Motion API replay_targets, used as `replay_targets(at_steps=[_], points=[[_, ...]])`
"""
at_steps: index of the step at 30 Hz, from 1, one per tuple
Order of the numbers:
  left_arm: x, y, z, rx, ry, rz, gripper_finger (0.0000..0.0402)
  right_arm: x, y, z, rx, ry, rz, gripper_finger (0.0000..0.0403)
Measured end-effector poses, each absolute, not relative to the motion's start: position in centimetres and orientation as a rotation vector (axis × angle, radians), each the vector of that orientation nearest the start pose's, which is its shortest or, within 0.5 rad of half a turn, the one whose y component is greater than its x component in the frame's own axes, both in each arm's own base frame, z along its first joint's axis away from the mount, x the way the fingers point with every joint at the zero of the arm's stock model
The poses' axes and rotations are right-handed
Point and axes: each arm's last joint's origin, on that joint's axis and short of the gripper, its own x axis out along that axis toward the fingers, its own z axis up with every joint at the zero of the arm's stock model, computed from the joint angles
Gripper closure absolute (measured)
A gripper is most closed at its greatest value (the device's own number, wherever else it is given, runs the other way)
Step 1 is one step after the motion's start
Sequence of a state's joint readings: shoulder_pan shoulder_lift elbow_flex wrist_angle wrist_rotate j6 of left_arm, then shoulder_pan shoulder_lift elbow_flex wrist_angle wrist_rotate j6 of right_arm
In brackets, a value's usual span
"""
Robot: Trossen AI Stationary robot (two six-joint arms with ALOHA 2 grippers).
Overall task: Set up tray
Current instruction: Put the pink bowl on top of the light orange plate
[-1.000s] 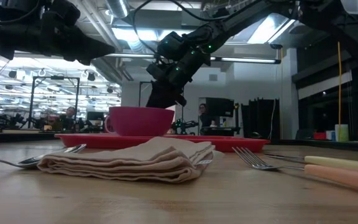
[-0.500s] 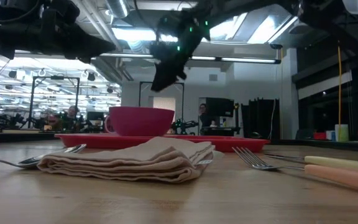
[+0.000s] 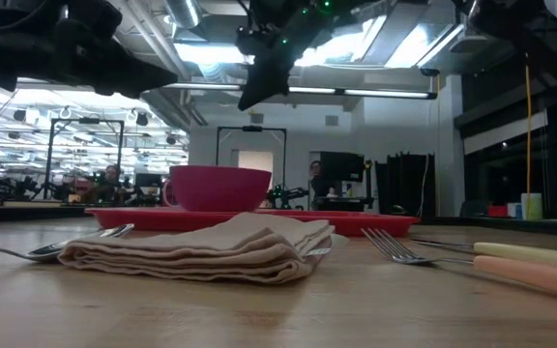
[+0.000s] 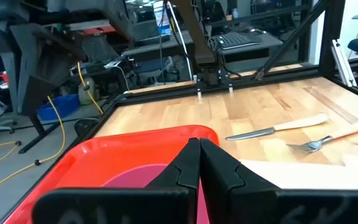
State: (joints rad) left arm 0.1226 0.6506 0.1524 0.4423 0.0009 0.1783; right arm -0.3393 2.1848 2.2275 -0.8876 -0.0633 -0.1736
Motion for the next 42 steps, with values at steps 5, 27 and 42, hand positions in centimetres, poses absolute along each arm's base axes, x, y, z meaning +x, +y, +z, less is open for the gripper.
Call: replay_targets(at_steps=[5, 27, 42], points=[[15.0, 1.4, 19.4, 0.170, 0.065, 0.097, 0.0400, 45.3, -15.3, 28.6, 0.006, 0.852, -0.196, 0.0396], [19.1, -0.2, 20.4, 0.150, 0.300, 0.157, 0.0399, 31.7, -8.2, 21.6, -0.025, 0.510, -0.333, 0.0391], [24.9, -1.3, 23.1, 0.132, 0.588, 0.120, 0.0360, 30.4, -7.9, 19.3, -0.070, 0.396, -0.329, 0.0389]])
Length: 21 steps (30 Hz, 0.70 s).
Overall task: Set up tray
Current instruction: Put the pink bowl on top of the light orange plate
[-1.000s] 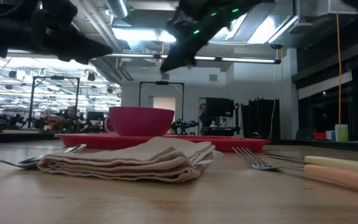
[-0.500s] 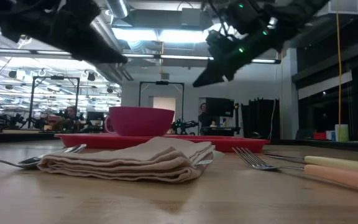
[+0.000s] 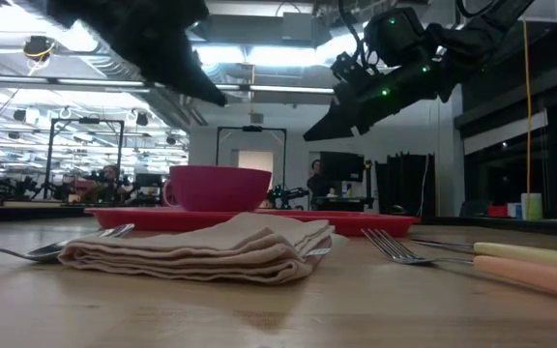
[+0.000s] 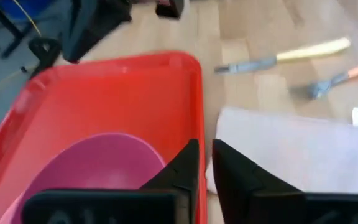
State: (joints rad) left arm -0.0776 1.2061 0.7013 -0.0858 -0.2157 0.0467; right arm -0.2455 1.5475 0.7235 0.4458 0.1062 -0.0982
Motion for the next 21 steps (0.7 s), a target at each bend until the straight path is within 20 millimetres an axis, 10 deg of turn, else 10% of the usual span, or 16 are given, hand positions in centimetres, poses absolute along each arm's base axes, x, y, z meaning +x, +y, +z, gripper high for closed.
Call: replay_targets(at_steps=[21], points=[[27.6, 0.3, 20.5, 0.141, 1.058, 0.237, 0.0243, 30.3, -7.9, 19.0, -0.079, 0.417, -0.321, 0.0389]])
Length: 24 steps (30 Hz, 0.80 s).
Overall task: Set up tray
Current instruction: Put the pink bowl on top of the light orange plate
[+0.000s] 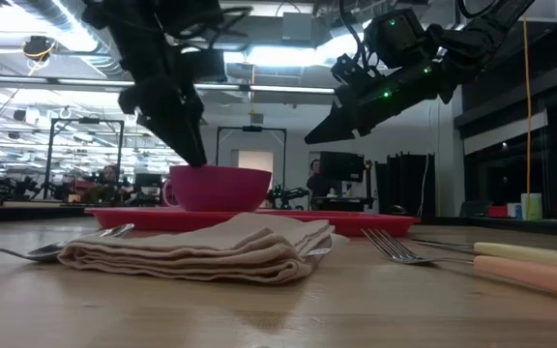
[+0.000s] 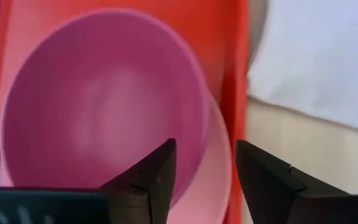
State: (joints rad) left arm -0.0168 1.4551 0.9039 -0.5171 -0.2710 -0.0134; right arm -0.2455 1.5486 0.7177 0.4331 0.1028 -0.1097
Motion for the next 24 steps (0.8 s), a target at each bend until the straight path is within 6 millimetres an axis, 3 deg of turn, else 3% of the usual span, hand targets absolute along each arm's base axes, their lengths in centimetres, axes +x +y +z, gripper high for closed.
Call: replay_targets(at_steps=[13, 24], points=[[27.4, 1.4, 19.4, 0.138, 1.153, 0.261, 0.0248, 30.2, -7.9, 18.9, -0.079, 0.420, -0.321, 0.0389], [26.8, 1.4, 19.1, 0.176, 1.222, 0.235, 0.0315, 30.2, -7.9, 18.9, -0.079, 0.421, -0.321, 0.0389]])
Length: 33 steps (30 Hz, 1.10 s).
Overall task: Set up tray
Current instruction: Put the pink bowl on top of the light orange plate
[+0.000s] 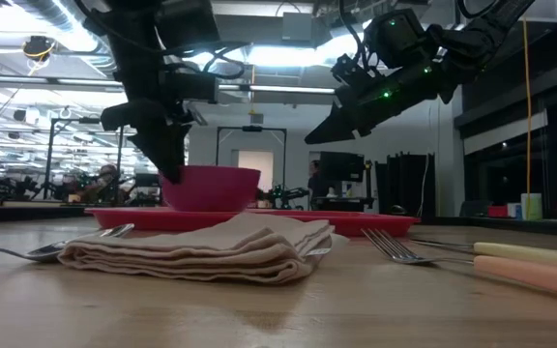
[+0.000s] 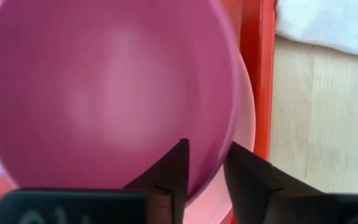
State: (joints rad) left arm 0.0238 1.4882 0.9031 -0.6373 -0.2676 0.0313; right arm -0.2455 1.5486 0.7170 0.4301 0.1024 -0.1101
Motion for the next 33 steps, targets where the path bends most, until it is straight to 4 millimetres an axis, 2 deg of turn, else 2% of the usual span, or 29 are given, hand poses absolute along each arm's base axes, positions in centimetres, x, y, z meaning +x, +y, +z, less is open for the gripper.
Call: replay_targets(at_steps=[9, 23, 33], points=[[26.8, 1.4, 19.1, 0.186, 1.226, 0.232, 0.0375, 30.2, -7.9, 18.9, -0.079, 0.421, -0.321, 0.0389], [26.8, 1.4, 19.1, 0.293, 1.242, 0.160, 0.0379, 30.2, -7.9, 18.9, -0.079, 0.421, -0.321, 0.0389], [26.7, 2.6, 19.1, 0.342, 1.259, 0.188, 0.0379, 30.2, -7.9, 18.9, -0.079, 0.422, -0.321, 0.0389]])
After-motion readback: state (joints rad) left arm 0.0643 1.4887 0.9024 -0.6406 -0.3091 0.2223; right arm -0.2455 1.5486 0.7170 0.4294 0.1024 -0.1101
